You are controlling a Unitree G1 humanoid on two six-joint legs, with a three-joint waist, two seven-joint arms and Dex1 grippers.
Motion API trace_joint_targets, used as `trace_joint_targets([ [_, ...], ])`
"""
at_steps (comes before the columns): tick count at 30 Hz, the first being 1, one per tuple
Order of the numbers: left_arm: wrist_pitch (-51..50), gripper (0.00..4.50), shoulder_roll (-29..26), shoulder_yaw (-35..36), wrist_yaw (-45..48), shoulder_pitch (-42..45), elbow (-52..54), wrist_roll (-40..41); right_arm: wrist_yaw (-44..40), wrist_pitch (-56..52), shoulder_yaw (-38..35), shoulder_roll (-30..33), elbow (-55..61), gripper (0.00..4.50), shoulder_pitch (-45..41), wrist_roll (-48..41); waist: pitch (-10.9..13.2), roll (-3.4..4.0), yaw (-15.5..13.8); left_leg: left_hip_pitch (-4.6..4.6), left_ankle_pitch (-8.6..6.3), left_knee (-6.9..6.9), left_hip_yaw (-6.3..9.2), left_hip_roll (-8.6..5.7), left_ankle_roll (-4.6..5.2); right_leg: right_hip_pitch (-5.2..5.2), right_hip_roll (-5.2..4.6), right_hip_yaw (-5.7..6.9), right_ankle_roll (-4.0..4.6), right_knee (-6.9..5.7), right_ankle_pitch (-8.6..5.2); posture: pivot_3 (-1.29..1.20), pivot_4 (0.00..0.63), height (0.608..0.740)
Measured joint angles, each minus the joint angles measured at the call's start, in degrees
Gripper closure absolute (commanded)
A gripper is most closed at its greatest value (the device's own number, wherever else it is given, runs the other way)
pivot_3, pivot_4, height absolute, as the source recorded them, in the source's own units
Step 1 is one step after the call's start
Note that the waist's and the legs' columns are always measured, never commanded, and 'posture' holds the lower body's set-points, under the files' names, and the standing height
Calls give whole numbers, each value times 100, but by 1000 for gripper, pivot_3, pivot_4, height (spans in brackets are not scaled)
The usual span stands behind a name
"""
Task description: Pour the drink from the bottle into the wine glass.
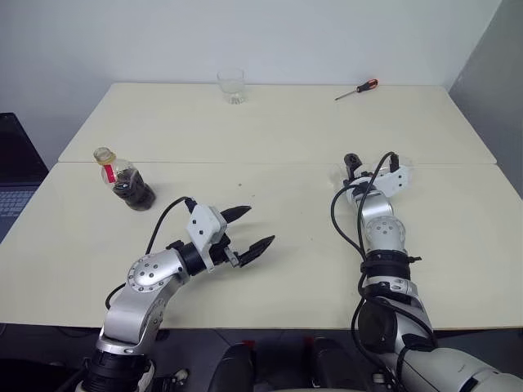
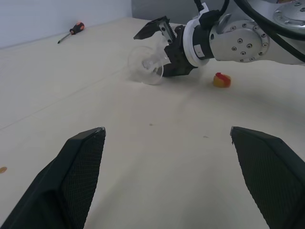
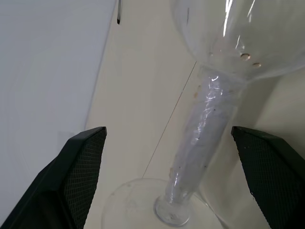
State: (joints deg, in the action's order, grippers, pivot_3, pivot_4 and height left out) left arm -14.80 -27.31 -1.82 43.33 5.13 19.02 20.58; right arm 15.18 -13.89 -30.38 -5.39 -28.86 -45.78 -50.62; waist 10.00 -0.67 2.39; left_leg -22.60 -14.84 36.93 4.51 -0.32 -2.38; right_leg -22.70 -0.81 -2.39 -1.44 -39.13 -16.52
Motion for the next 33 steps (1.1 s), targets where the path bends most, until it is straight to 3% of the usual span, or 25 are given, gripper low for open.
trace_joint_targets([
  [11,-39,39,-6,0,-14,48,-53,0,-190,334,-179,-41,-467,0,-247,-5,-1,0,23,4,0,0,-1,3,0,2,0,0,1,-1,1,0,150,740],
  [14,-101,0,-26,0,-16,65,-39,0,-227,397,-221,-41,-559,544,-270,-4,-1,0,48,8,0,0,1,3,0,7,0,-1,1,-1,1,0,150,740],
  [25,-106,0,-29,-1,-16,65,-39,-1,-274,461,-264,-33,-717,4335,-321,16,0,2,57,8,0,0,3,1,0,10,-2,-1,2,1,1,0,150,740],
  [33,-101,0,-26,-2,-26,23,-39,-5,-296,309,235,-29,-500,4345,-316,536,2,6,72,-3,0,-4,3,2,0,-10,-5,-2,1,-4,1,0,150,740],
])
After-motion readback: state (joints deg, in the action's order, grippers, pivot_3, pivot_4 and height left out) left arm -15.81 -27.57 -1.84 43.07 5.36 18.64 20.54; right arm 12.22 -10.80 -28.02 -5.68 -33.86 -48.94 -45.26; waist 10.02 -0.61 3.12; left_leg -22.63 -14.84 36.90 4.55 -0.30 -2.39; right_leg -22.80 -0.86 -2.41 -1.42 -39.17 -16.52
